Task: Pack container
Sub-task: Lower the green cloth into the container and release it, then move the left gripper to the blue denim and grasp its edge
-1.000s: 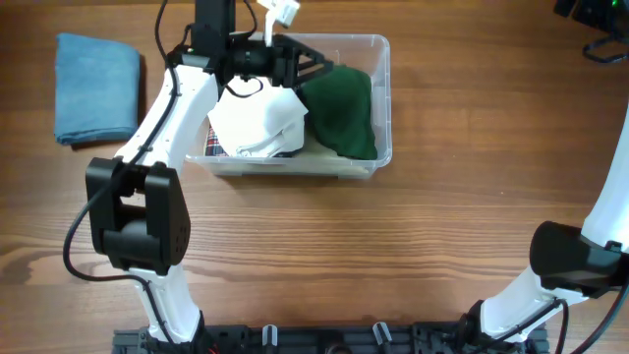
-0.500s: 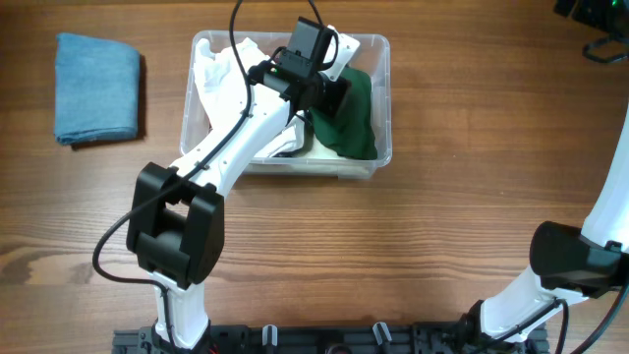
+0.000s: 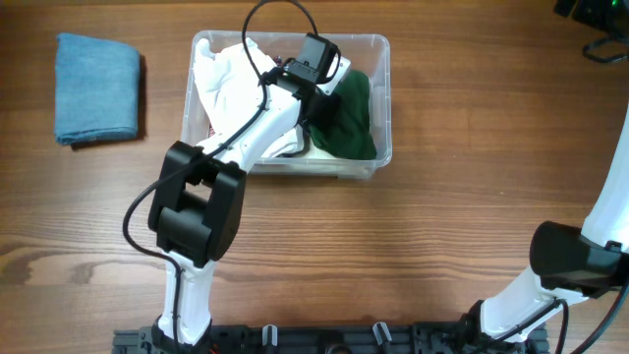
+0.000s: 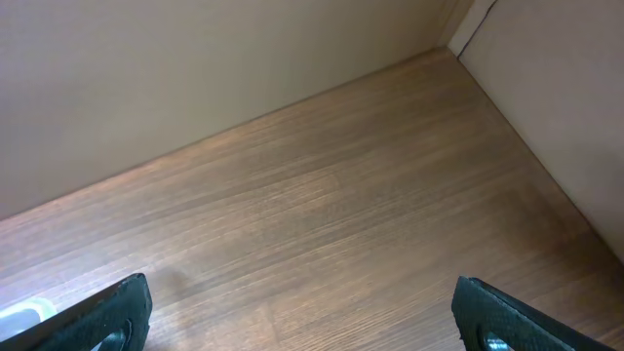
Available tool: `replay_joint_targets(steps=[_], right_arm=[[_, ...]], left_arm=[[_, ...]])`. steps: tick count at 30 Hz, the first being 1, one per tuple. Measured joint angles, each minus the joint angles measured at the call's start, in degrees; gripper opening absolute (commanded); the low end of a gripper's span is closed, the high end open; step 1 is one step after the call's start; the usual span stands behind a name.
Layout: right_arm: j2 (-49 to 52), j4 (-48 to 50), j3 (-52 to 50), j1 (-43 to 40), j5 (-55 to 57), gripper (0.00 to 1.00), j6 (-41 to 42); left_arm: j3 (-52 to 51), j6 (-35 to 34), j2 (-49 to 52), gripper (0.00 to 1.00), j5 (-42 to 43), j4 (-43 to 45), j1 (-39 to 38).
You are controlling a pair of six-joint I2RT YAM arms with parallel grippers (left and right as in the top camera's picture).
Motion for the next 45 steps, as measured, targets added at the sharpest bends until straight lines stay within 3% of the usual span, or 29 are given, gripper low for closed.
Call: replay_joint_targets(steps=[6,12,18,20,21,22,28,36,45], right_arm=[[0.0,0.0,0.0,0.0,0.0,1.00,0.0],[0.0,0.0,0.0,0.0,0.0,1.00,0.0],[0.0,0.0,0.0,0.0,0.0,1.00,0.0],[0.0,0.0,0.0,0.0,0.0,1.00,0.0],[0.0,0.0,0.0,0.0,0.0,1.00,0.0],[0.0,0.0,0.0,0.0,0.0,1.00,0.0],[0.0,0.0,0.0,0.0,0.0,1.00,0.0],[0.0,0.0,0.0,0.0,0.0,1.00,0.0],[0.0,0.0,0.0,0.0,0.0,1.00,0.0]], left_arm=[[1.2,0.0,0.1,0.06,-1.4,-0.7,0.0],[6.4,0.0,-3.3,0.28,-2.4,-6.8,-0.1],[9.9,-2.3,-17.5,0.70,-3.4,-12.4,1.8],[10.6,-3.1,-21.4,0.84,-4.1,-15.0,5.5],[10.8,-3.3,-22.4,0.96,-4.3,-16.3,7.5],[10.9,-3.5,-23.1,1.00,-4.6,-18.3,10.7],[10.8,-3.6,-22.2,1.00,-4.0,-23.3,22.6],[10.8,-2.2,-21.8,1.00,-4.1,-20.8,33.4],[10.8,-2.9,-7.7,1.00,-22.5,-15.0,35.4]])
